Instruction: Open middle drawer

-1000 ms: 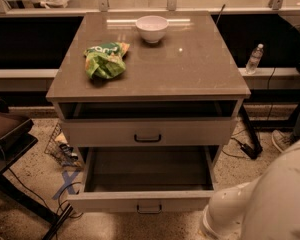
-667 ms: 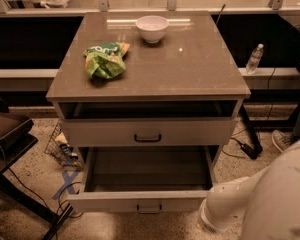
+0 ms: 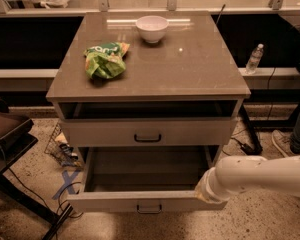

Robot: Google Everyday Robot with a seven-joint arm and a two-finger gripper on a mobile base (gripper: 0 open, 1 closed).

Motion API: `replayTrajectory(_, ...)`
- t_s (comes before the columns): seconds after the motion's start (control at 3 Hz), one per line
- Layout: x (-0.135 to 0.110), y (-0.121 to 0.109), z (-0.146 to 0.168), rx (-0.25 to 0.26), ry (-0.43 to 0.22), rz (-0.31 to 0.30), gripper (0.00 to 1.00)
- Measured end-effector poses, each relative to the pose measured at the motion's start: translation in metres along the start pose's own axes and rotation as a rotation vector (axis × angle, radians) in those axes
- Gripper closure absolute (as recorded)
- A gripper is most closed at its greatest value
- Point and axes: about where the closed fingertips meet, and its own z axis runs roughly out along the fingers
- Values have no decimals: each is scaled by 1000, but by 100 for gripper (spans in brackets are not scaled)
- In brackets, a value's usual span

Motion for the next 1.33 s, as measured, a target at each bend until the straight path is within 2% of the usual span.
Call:
replayTrajectory(0.33, 11, -26, 15, -39, -30, -40, 100)
replayTrajectory(0.67, 1, -73, 19, -5, -87, -90, 100)
replayTrajectory(1.0, -1, -73, 26, -19, -81, -97, 100)
replayTrajectory(1.33, -18, -80, 56, -59, -101, -122, 100)
